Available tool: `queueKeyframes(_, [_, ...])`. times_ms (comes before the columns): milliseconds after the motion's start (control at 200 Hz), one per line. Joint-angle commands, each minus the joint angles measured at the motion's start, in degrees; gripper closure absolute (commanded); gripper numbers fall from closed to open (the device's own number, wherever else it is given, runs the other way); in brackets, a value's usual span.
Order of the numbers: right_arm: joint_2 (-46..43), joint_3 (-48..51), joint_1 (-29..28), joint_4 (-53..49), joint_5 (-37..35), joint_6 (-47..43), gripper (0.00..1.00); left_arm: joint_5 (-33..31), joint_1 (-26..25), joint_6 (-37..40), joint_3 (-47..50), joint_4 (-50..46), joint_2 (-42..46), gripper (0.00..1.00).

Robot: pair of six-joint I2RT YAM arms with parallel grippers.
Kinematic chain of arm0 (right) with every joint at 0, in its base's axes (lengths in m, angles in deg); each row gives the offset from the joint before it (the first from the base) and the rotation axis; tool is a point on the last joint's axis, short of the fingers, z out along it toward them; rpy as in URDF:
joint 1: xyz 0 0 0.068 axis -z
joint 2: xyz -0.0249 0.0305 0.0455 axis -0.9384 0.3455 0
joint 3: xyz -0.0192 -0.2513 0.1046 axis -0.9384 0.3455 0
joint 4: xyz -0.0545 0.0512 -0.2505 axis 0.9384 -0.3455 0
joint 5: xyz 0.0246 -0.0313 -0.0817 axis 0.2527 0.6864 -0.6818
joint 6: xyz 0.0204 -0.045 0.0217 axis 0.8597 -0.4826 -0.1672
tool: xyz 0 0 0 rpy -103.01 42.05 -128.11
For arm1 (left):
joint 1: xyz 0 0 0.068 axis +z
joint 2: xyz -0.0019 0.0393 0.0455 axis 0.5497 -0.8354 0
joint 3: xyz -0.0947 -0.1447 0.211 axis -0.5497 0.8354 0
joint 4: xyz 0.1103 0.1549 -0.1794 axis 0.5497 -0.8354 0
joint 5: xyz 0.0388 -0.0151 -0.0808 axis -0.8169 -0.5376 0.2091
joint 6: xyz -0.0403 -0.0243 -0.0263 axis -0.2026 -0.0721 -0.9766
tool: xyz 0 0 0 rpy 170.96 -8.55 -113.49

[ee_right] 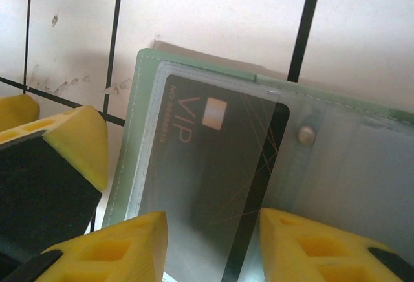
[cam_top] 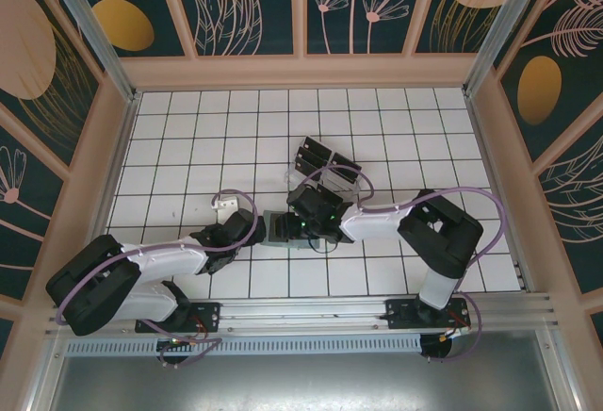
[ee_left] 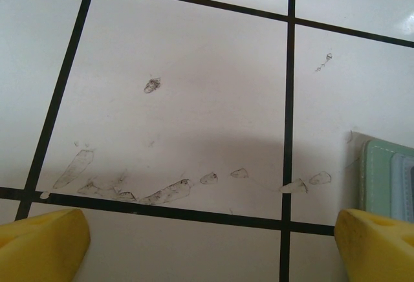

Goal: Put the credit cards into the card holder
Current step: Insert the credit card into the card slot.

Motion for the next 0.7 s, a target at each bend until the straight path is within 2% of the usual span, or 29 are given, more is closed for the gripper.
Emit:
queueKeyframes(0, [1.41,-1.97,-0.01,-0.42,0.26,-0.52,0.58,6.99,0.42,-0.85,2.51,0.10,-2.75,0.01])
queueKeyframes(315, [0.57,-3.55,-0.09,-3.19,-0.36,-2.21,0.58,6.60,0.35,-0.93,2.19,-0.66,-2.06,0.01])
queueKeyframes(696, [-9.41,-1.46,3.48,-9.49,-4.87,-6.32,0.54,0.35,0.40,-0.54,-2.87,-9.01,2.78,0.01])
